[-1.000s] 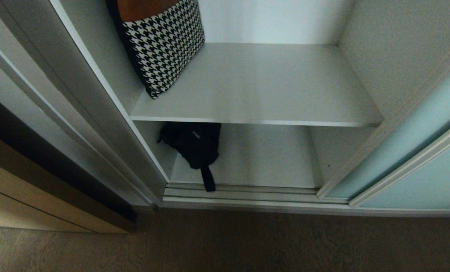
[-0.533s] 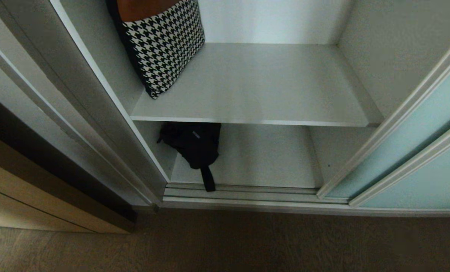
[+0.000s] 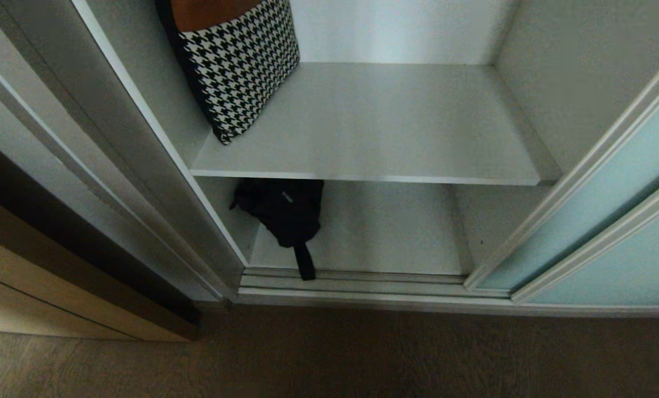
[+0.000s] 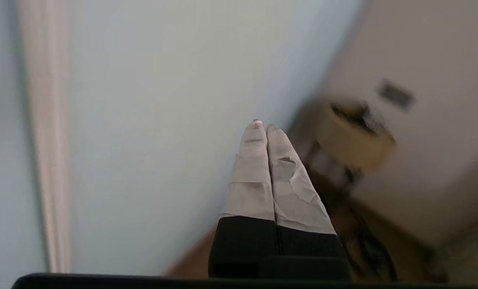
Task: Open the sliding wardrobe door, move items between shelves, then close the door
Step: Close the door
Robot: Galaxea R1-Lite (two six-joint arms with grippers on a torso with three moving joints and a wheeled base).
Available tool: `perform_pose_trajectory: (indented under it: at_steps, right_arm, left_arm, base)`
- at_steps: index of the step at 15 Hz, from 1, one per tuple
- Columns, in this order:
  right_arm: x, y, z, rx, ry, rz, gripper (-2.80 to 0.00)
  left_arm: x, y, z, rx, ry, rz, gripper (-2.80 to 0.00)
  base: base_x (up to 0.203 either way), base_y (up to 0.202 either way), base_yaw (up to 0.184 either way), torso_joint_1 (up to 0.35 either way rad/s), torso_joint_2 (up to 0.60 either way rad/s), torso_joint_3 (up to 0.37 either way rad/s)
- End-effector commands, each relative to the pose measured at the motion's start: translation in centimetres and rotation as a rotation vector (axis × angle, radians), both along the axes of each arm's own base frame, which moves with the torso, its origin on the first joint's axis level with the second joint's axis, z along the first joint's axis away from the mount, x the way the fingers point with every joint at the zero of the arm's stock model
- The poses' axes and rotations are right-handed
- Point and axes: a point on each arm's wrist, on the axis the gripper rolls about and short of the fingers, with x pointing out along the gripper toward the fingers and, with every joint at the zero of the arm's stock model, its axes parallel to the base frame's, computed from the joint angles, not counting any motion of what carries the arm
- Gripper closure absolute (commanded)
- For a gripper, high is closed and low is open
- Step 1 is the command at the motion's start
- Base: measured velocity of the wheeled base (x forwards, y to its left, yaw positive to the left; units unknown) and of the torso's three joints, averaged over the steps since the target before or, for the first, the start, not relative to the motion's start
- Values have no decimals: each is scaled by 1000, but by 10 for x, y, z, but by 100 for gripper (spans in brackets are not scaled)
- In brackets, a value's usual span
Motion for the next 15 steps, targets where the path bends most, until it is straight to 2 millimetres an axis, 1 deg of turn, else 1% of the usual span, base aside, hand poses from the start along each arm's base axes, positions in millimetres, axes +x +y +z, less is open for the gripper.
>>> perform_pose_trajectory:
  at_steps: [1, 4, 7, 11, 12, 15]
  right_arm:
    - [15, -6, 1, -49, 36, 60, 0]
    - [25, -16, 6, -73, 22, 42, 0]
    - [35, -33, 9, -63, 21, 48, 0]
    - [47, -56, 13, -48, 27, 170, 0]
    - [51, -64, 15, -44, 25, 213, 0]
    - [60, -84, 22, -25, -34, 292, 0]
  left_arm:
    - [0, 0, 0, 0, 1, 1, 0]
    - [0, 0, 0, 0, 1, 1, 0]
    - [0, 0, 0, 0, 1, 1, 0]
    - [0, 0, 0, 0, 1, 0, 0]
    - [0, 0, 0, 0, 2, 1, 0]
    - [0, 0, 0, 0, 1, 0, 0]
  base:
    - [0, 0, 0, 0, 0, 0]
    - [0, 0, 0, 0, 0, 0]
    - [0, 0, 0, 0, 0, 0]
    - [0, 0, 0, 0, 0, 0]
    - [0, 0, 0, 0, 0, 0]
    - [0, 0, 0, 0, 0, 0]
